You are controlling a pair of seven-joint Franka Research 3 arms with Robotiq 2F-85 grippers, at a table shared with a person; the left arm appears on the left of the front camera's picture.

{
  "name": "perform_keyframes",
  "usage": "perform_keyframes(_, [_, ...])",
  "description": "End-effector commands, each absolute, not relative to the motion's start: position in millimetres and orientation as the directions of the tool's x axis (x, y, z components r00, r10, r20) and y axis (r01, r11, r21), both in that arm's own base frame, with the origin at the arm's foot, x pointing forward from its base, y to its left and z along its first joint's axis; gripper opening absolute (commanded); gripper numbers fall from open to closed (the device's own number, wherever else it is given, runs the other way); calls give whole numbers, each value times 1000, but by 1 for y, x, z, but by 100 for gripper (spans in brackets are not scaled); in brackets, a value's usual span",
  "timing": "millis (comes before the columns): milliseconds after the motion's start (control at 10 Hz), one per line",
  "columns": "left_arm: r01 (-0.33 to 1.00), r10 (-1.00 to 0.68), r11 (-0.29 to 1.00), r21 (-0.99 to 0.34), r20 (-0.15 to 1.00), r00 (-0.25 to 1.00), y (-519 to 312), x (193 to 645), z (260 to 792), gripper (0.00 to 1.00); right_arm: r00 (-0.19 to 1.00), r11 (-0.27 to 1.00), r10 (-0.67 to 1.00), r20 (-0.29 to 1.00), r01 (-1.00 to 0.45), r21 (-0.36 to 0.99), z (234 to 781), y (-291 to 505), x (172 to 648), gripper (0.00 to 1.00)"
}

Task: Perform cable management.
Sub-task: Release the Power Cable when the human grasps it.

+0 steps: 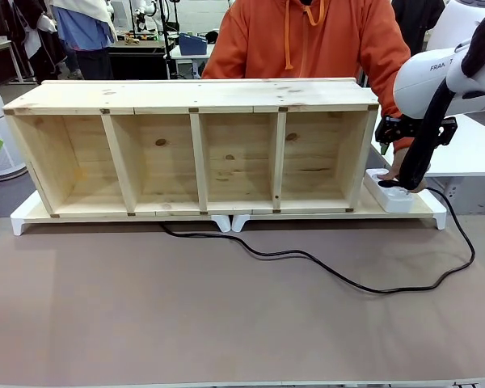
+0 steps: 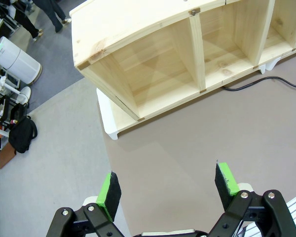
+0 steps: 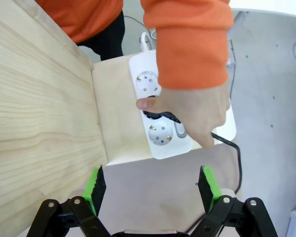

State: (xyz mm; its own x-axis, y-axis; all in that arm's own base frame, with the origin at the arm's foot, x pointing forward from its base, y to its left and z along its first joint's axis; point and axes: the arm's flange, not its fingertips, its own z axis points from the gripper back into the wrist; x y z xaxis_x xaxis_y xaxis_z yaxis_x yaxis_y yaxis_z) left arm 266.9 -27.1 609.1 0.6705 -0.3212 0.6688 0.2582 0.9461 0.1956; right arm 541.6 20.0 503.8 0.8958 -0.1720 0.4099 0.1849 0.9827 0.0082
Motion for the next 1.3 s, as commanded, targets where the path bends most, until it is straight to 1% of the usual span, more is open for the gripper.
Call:
perform_keyframes(0, [257,-322,946,198,668,671,-27,267,609,100,896,982,-175,407,188,9,503,20,541,97])
perform_keyframes(1200, [257,-322,946,198,668,671,-27,267,609,100,896,982,-175,407,188,9,503,20,541,97])
